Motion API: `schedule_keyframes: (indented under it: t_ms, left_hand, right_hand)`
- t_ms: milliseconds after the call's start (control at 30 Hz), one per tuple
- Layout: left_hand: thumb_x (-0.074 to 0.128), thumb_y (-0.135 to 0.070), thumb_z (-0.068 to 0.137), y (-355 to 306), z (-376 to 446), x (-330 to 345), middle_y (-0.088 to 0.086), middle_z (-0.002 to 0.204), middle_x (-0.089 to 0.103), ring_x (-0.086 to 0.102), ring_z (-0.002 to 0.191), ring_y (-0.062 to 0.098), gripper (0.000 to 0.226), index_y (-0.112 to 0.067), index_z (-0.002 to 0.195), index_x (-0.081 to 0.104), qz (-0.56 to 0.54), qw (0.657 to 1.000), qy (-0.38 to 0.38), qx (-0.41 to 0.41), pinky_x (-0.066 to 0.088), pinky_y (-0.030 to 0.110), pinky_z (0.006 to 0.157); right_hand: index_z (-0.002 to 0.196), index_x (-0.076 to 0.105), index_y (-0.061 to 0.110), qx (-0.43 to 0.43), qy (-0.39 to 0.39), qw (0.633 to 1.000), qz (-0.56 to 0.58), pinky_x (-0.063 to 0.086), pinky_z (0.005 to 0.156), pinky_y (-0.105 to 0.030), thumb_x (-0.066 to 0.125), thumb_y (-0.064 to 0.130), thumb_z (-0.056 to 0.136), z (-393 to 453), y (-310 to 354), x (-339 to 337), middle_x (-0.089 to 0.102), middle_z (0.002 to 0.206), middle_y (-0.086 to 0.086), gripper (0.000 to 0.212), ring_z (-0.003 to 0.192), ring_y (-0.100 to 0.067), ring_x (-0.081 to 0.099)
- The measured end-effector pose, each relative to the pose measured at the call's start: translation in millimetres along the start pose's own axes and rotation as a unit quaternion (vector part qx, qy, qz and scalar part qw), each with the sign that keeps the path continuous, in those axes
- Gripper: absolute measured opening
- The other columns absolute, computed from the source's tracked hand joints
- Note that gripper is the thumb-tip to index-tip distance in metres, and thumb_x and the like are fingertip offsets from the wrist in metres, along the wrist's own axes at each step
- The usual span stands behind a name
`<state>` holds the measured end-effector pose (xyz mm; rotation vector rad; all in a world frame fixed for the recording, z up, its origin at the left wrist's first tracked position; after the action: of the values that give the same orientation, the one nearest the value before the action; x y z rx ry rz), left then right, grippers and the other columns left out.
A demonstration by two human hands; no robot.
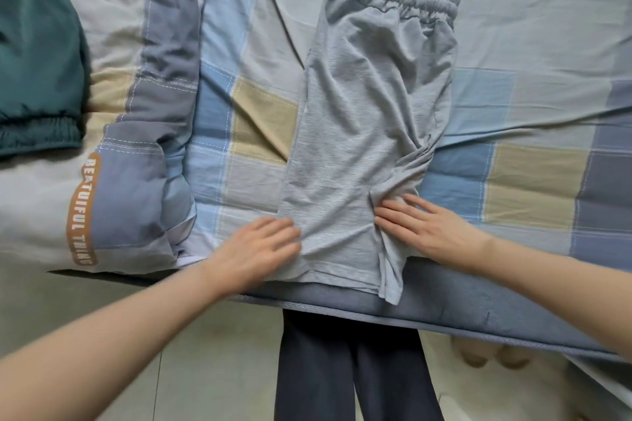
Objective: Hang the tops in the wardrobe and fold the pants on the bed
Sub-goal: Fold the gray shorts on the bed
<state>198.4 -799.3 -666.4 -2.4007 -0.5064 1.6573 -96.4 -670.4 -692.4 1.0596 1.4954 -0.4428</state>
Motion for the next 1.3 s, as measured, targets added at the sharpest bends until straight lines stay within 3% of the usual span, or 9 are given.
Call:
schedule_keyframes:
  t_ms: [300, 467, 567, 667, 833, 933, 1100, 1200, 1300]
  left_hand:
    - [0.025, -0.014, 0.09, 59, 45, 12, 0.002, 0.163, 0.009, 0.012, 0.148, 0.034, 0.069, -0.027, 0.155, 0.005, 0.214, 0.969, 0.097, 0.074, 0.007, 0.056, 0.118]
    - [0.026, -0.018, 0.101, 56, 50, 12, -0.006, 0.161, -0.006, -0.011, 0.148, 0.03, 0.06, -0.034, 0.155, 0.005, 0.113, 0.988, 0.096, 0.037, -0.005, 0.049, 0.12]
    - [0.049, -0.001, 0.094, 53, 52, -10, -0.009, 0.153, 0.035, 0.017, 0.147, 0.008, 0.057, -0.03, 0.142, 0.047, -0.24, 0.966, 0.055, -0.072, 0.017, 0.023, 0.118]
    - [0.057, -0.001, 0.094, 65, 67, -40, -0.003, 0.105, 0.071, 0.062, 0.099, -0.002, 0.023, -0.018, 0.101, 0.071, -0.58, 0.757, -0.093, -0.287, 0.048, 0.016, 0.091]
    - [0.058, -0.039, 0.095, 79, 100, -52, -0.01, 0.077, 0.063, 0.057, 0.072, 0.003, 0.027, -0.016, 0.083, 0.066, -0.602, 0.694, -0.099, -0.382, 0.046, 0.019, 0.068]
    - [0.065, -0.023, 0.093, 75, 101, -43, -0.008, 0.092, 0.07, 0.062, 0.083, 0.004, 0.014, -0.014, 0.102, 0.07, -0.55, 0.744, -0.082, -0.369, 0.047, 0.016, 0.076]
    - [0.065, -0.016, 0.091, 57, 73, -20, 0.004, 0.08, 0.065, 0.055, 0.071, 0.013, 0.019, 0.003, 0.094, 0.07, -0.628, 0.656, -0.018, -0.417, 0.044, 0.018, 0.064]
    - [0.07, -0.004, 0.086, 38, 54, -9, 0.005, 0.081, 0.067, 0.06, 0.077, 0.018, 0.006, -0.005, 0.089, 0.066, -0.586, 0.69, -0.017, -0.425, 0.049, 0.027, 0.073]
    - [0.069, 0.002, 0.08, 39, 41, -13, 0.01, 0.11, 0.06, 0.057, 0.102, 0.027, 0.039, -0.007, 0.115, 0.056, -0.337, 0.818, -0.147, -0.442, 0.043, 0.035, 0.091]
  right_hand:
    - [0.145, 0.041, 0.013, 0.045, 0.058, 0.997, -0.001, 0.035, 0.11, -0.042, 0.034, 0.025, 0.093, 19, -10, 21, 0.048, 0.145, -0.004, 0.054, 0.131, -0.021, 0.048]
    - [0.129, 0.053, 0.013, 0.153, 0.014, 0.95, 0.273, 0.032, 0.109, -0.031, 0.051, 0.024, 0.095, 14, -14, 7, 0.058, 0.13, 0.0, 0.036, 0.124, -0.016, 0.05]
    - [0.098, 0.058, 0.01, 0.298, -0.038, 0.851, 0.43, 0.044, 0.078, -0.035, 0.048, 0.013, 0.096, 7, -26, -2, 0.065, 0.091, 0.003, 0.011, 0.09, -0.016, 0.06]
    - [0.082, 0.062, 0.012, 0.441, -0.172, 0.635, 0.611, 0.048, 0.073, -0.026, 0.05, 0.025, 0.097, 1, -45, -10, 0.065, 0.078, 0.013, 0.023, 0.077, -0.002, 0.058]
    - [0.082, 0.067, 0.015, 0.573, -0.192, 0.439, 0.665, 0.055, 0.067, -0.027, 0.046, 0.039, 0.099, 9, -68, -4, 0.072, 0.08, 0.009, 0.036, 0.073, -0.006, 0.069]
    - [0.088, 0.067, 0.017, 0.586, -0.177, 0.46, 0.643, 0.053, 0.086, -0.038, 0.045, 0.039, 0.1, 10, -70, 2, 0.071, 0.098, -0.002, 0.033, 0.094, -0.019, 0.066]
    - [0.08, 0.061, 0.001, 0.61, -0.13, 0.528, 0.576, 0.047, 0.067, -0.035, 0.05, 0.038, 0.097, -6, -61, 0, 0.058, 0.077, -0.008, 0.042, 0.075, -0.022, 0.053]
    - [0.086, 0.06, 0.002, 0.602, -0.078, 0.548, 0.576, 0.052, 0.076, -0.042, 0.056, 0.024, 0.096, -27, -55, 0, 0.064, 0.086, -0.015, 0.023, 0.075, -0.026, 0.06]
    - [0.118, 0.053, -0.001, 0.592, -0.084, 0.759, 0.258, 0.046, 0.094, -0.051, 0.057, 0.003, 0.088, -50, -63, -12, 0.059, 0.116, -0.023, 0.031, 0.106, -0.039, 0.056]
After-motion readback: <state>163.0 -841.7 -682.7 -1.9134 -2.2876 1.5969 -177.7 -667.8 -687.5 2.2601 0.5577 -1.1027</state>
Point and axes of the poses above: each hand's wrist, its own z-axis towards the middle knuckle, its own x-axis out of the palm, y = z × x, the point moved 2 cm from there along z, towards the middle knuckle
